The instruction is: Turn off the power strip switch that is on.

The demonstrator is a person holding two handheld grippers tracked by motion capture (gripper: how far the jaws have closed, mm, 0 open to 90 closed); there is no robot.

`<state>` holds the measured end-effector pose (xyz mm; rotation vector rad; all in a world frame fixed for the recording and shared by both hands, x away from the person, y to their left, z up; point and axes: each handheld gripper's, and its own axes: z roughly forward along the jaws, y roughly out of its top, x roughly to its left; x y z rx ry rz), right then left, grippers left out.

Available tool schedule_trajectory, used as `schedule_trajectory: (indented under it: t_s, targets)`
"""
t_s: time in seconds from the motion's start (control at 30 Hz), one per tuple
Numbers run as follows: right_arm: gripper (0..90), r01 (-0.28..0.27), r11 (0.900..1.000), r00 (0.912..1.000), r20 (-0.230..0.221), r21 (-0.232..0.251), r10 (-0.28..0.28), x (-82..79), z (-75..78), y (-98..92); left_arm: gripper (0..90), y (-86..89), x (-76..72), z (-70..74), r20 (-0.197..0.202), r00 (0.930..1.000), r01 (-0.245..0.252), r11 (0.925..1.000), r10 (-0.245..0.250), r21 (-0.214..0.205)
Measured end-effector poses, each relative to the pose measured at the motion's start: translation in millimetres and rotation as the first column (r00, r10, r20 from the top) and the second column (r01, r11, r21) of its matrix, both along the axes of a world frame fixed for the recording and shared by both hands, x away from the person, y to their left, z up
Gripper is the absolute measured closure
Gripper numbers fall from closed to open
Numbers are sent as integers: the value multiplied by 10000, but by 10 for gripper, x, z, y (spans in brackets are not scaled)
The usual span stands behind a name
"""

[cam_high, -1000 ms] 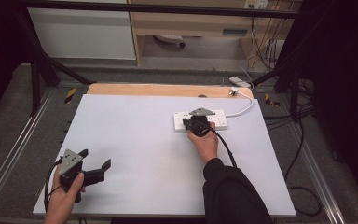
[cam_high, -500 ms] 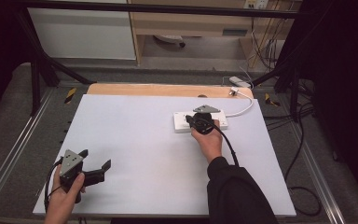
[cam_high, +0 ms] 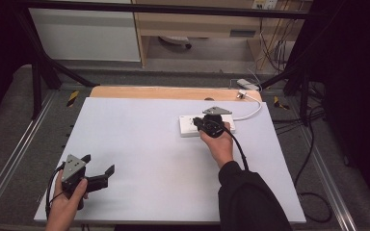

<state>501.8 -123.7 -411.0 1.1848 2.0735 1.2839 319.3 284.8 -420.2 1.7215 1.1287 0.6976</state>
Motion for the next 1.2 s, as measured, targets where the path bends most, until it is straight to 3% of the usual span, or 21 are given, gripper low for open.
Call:
schedule_trajectory:
  t_s: [0.1,0.43,0.57,0.7,1.2]
  targets:
    - [716,-82,10000,9999,-90,37,82,1,6,-3,51,-4,-6,2,18,10000,9,10000,-9,-5]
    - [240,470,9981,9986,-250,406,-460,-22,139,-136,51,2,-4,-3,-39,10000,20,10000,-19,78]
    - [112,642,9964,9974,-365,546,-623,-36,186,-197,51,4,-6,-3,-47,10000,-6,10000,6,78]
    - [68,526,9973,9985,-182,507,-518,-78,223,-231,50,-4,-7,-5,-69,10000,50,10000,-50,57]
    - [69,338,9950,9989,301,944,-368,-235,381,-461,51,-6,0,-12,-95,9999,34,10000,-34,60]
